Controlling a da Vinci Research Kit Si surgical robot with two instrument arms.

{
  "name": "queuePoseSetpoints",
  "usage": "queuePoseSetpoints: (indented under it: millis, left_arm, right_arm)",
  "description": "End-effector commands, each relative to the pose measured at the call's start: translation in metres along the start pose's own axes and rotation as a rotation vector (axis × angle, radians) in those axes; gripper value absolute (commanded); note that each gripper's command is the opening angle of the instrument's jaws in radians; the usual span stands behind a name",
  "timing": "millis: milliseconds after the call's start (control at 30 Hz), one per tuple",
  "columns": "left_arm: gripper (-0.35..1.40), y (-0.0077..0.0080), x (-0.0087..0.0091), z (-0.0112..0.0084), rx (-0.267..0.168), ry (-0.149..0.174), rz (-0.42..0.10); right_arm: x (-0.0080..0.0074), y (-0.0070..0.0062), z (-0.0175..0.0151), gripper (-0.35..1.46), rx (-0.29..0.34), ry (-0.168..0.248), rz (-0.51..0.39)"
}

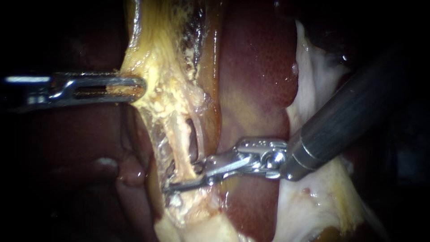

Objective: Going back first clip left tube

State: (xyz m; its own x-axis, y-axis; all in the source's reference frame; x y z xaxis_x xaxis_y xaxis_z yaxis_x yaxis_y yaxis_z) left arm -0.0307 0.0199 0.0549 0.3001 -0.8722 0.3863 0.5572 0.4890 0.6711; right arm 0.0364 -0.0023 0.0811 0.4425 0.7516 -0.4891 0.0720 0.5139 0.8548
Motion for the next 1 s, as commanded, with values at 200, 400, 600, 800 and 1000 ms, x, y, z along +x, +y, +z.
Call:
queuePoseSetpoints:
  millis: [200, 400, 600, 800, 1000]
  left_arm:
    - [-0.35, 0.0000, 0.0000, 0.0000, 0.001, 0.000, 0.000]
    - [-0.35, 0.0000, 0.0000, 0.0000, 0.001, 0.000, 0.000]
    - [-0.35, 0.0001, 0.0001, -0.0001, 0.001, 0.000, 0.001]
    - [-0.35, 0.0002, 0.0001, -0.0002, 0.002, 0.000, 0.001]
    - [-0.35, 0.0003, 0.0002, -0.0003, 0.002, 0.001, 0.002]
  right_arm:
    - [0.0001, -0.0002, 0.0001, -0.07, 0.008, 0.000, 0.000]
    - [0.0007, -0.0002, -0.0001, 0.55, -0.013, 0.071, 0.001]
    - [0.0015, -0.0007, -0.0018, 0.60, -0.037, 0.100, -0.174]
    - [0.0019, -0.0017, -0.0052, 0.60, -0.040, 0.099, -0.287]
    - [0.0018, -0.0034, -0.0100, 0.58, -0.026, 0.095, -0.384]
